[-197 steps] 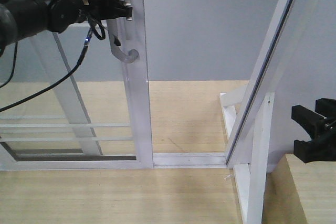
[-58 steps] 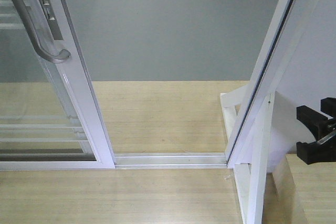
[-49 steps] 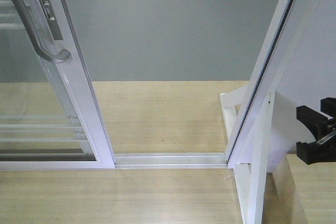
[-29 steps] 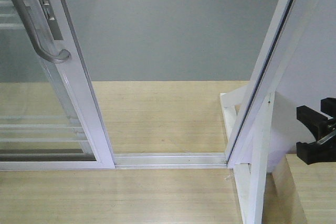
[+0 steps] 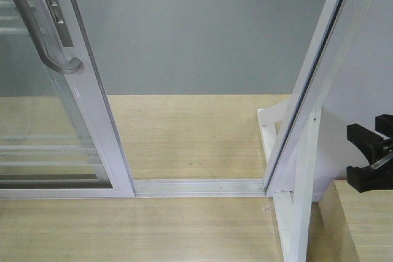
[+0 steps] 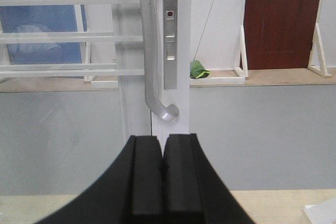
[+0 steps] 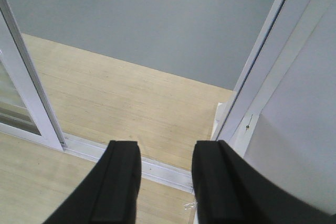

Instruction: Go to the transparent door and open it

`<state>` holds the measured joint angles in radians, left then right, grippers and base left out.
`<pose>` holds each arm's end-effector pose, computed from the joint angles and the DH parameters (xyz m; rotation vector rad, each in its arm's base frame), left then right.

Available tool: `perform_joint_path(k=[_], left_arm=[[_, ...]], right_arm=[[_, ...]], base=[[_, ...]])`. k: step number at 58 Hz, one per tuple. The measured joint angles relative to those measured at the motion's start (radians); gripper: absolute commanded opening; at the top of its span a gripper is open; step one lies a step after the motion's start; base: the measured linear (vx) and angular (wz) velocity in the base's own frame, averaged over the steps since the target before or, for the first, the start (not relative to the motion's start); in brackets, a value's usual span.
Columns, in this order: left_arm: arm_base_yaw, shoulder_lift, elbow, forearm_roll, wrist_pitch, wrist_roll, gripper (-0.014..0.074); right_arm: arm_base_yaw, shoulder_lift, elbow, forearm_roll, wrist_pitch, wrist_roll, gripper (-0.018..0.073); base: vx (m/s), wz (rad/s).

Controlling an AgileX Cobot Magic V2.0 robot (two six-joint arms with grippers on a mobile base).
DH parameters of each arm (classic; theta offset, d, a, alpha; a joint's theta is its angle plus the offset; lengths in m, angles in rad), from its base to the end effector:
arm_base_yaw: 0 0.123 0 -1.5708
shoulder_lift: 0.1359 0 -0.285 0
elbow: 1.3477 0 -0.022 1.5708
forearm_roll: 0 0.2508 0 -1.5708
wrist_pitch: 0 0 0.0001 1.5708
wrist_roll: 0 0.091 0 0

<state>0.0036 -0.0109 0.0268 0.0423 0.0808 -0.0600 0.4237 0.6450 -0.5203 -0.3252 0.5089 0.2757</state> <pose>0.0568 0.0005 0.1974 -0.0196 1.5801 -0.0085 0.1214 0.0392 0.2912 -0.3575 2.0579 0.0870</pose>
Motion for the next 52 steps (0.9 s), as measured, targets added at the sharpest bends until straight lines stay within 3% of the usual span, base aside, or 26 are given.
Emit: perform_joint_path(k=[20, 29, 38, 52], left_arm=[[0.000, 0.000, 0.000, 0.000, 0.001, 0.000, -0.0006], [0.000, 0.000, 0.000, 0.000, 0.001, 0.000, -0.0006], [0.000, 0.000, 0.000, 0.000, 0.001, 0.000, -0.0006], [0.000, 0.000, 0.000, 0.000, 0.001, 0.000, -0.0006]], right_arm=[[0.000, -0.024, 0.000, 0.003, 0.015, 0.000, 0.0326], [-0.016, -0.157, 0.000, -0.016, 0.058, -0.020, 0.0216], [-0.149, -0.322, 0.025, -0.012, 0.063, -0.062, -0.0015], [-0.328, -0.519, 0.194, 0.164, -0.067, -0.215, -0.0008]], base=[[0.00, 0.00], [0.00, 0.00], [0.00, 0.00], [0.00, 0.00]])
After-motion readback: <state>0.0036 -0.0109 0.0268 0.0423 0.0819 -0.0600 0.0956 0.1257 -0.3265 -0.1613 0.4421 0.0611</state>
